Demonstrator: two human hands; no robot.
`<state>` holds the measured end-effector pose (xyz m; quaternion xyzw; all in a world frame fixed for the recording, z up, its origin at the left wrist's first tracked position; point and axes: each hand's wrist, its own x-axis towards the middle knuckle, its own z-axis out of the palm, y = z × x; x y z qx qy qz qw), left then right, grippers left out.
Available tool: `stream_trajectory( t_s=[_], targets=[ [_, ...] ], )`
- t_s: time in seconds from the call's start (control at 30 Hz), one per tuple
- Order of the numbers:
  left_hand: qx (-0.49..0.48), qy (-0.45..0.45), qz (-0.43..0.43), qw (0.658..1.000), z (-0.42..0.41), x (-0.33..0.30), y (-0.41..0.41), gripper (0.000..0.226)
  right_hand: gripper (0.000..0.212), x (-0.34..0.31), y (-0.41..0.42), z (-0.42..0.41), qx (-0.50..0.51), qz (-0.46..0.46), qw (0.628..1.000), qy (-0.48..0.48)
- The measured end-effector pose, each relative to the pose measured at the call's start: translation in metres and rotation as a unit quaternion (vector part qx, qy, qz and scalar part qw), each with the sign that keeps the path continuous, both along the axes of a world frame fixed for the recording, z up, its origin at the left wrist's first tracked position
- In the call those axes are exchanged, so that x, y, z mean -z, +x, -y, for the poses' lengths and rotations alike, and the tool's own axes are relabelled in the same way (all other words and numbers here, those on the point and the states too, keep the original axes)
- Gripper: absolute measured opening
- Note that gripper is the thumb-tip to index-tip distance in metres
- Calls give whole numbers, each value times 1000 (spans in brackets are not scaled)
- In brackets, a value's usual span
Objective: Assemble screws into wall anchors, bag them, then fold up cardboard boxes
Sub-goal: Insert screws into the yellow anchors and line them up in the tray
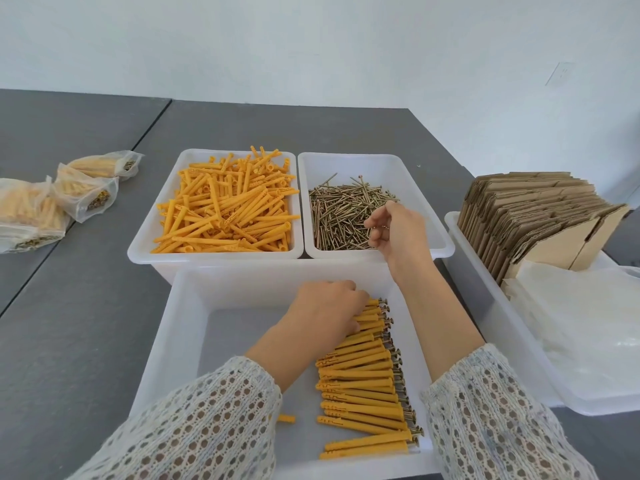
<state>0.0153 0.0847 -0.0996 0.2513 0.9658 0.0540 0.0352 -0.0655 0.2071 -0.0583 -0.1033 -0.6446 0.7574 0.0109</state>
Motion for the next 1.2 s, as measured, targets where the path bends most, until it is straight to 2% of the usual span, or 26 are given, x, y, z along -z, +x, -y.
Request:
stream_trajectory(
  t_s=[0.17, 0.23, 0.27, 0.33, 0.4, 0.47, 0.57, 0.63, 0.7, 0.8, 0.9, 1.07, 1.2],
  targets=[
    [5, 41, -6, 999, -4, 4, 0, 25, 29, 3, -2, 1, 6, -16, 999, 39],
    [12, 69, -35, 997, -2, 3, -1, 25, 27, 10, -5, -1, 38, -59, 980, 184],
    [15, 96, -70, 993, 1, 0, -3, 23, 25, 14, -6, -3, 50, -86, 951, 292],
    [14, 155, -167, 974, 10, -6, -6, 17, 22, 22, -8, -6, 31, -114, 863, 491],
    [-17, 186, -270, 945, 24, -13, -13, 13, 29, 28, -9, -5, -36, -63, 778, 624],
    [-81, 189, -325, 923, 44, -15, -21, 10, 39, 26, -13, 0, -104, 6, 723, 682],
    [-231, 152, -292, 916, 70, -11, -28, 19, 47, 21, -18, 4, -164, 65, 695, 697],
    [-312, 138, -258, 904, 77, -9, -29, 24, 48, 19, -20, 3, -176, 83, 689, 698],
    [-347, 143, -234, 897, 77, -8, -30, 31, 47, 19, -20, 2, -182, 90, 689, 696],
    [-349, 176, -203, 898, 78, -8, -33, 40, 41, 16, -20, 5, -190, 98, 694, 687],
    [-343, 165, -202, 902, 77, -7, -34, 39, 33, 15, -19, 6, -178, 90, 703, 683],
    [-328, 168, -223, 903, 77, -8, -36, 24, 23, 24, -15, 3, -87, 4, 757, 648],
    [-332, 188, -204, 902, 79, -8, -37, 13, 23, 24, -13, 4, -18, -47, 791, 610]
  ],
)
